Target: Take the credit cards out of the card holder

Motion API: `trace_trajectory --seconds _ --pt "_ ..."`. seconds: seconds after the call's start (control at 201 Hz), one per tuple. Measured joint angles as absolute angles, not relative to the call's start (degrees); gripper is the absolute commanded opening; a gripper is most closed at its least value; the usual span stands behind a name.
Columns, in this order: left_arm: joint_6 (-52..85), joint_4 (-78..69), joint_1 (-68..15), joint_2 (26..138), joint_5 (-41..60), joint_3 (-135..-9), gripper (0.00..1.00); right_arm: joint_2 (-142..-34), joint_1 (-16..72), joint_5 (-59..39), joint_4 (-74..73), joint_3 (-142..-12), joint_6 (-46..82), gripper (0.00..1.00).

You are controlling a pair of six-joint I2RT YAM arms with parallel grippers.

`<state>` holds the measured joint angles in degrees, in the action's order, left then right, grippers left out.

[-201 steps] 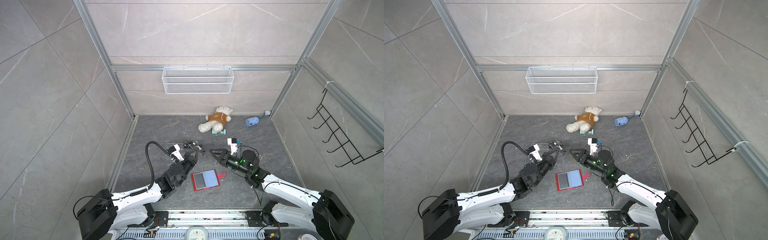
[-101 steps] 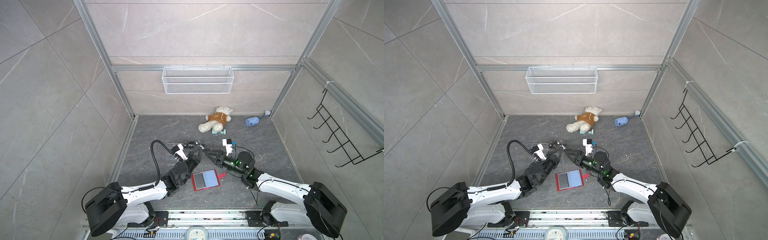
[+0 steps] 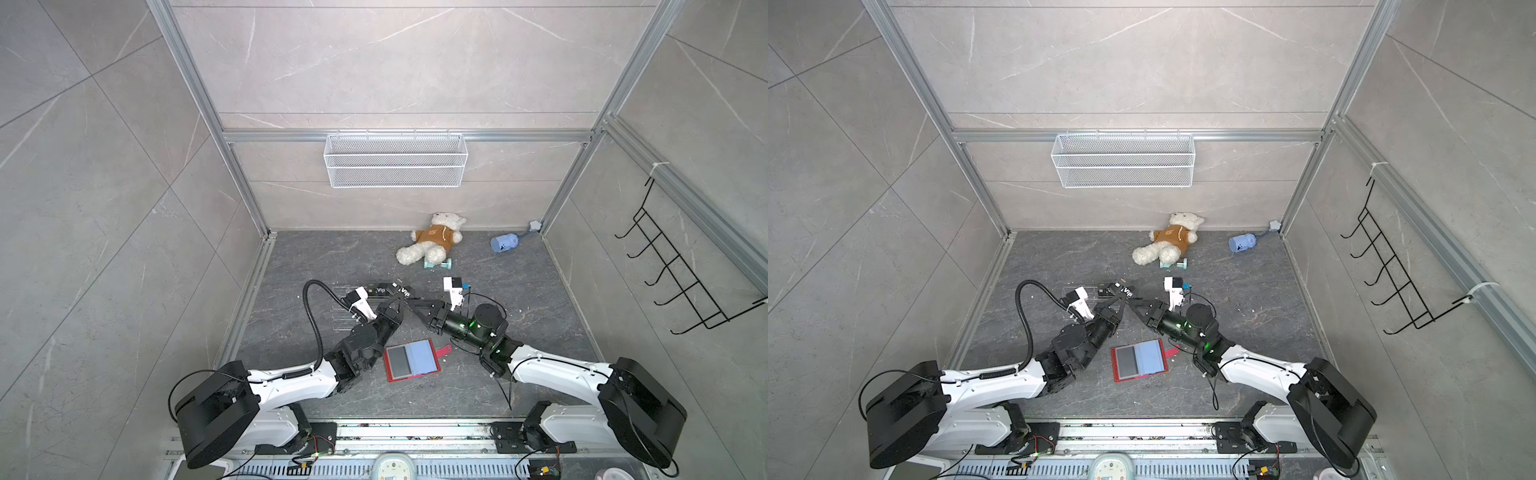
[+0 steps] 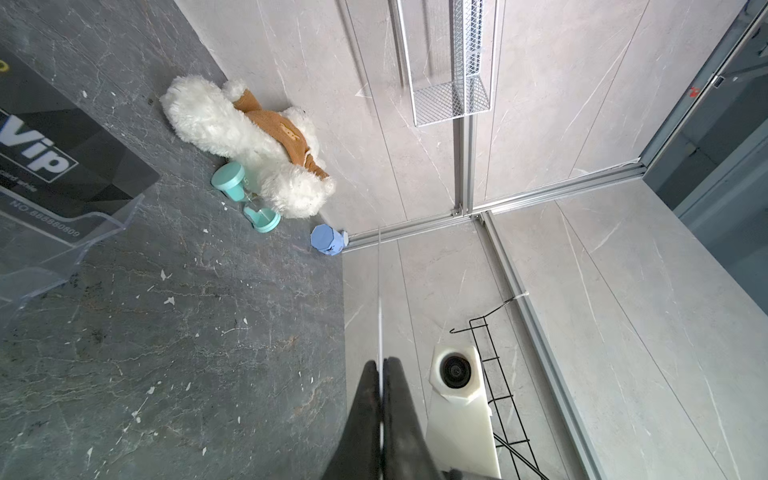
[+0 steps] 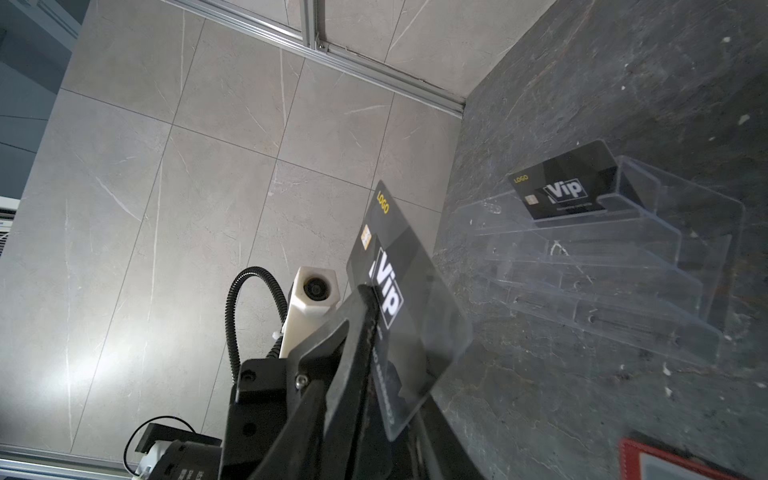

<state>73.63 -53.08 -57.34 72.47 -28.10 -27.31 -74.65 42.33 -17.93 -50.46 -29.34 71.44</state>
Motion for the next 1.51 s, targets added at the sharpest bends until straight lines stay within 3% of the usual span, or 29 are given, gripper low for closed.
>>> trace_trajectory --seconds 0.249,0.582,0.906,1.214,1.344,1.508 --pt "73.65 -54.30 -57.45 72.86 -28.53 -27.31 0.00 -77.25 42.37 -16.67 -54.85 -29.32 73.34 0.28" --pt "73.67 -56.23 -57.67 73.25 -29.63 -27.31 0.00 -79.31 42.37 -15.57 -59.46 -28.91 75.64 0.08" --pt "73.67 -57.49 -57.89 73.89 -29.98 -27.31 0.00 -79.40 42.37 -15.40 -60.36 -28.80 76.53 0.02" --pt "73.60 -57.76 -58.87 74.56 -30.09 -27.31 0.41 -79.40 42.37 -15.42 -61.65 -28.75 76.51 0.00" --pt "73.56 -57.28 -58.89 74.54 -30.06 -27.31 0.52 -79.40 42.37 -15.44 -61.63 -28.75 76.49 0.00" --pt "72.62 -53.21 -59.07 72.60 -30.11 -27.31 0.58 -79.37 42.35 -15.75 -61.43 -28.75 76.03 0.00"
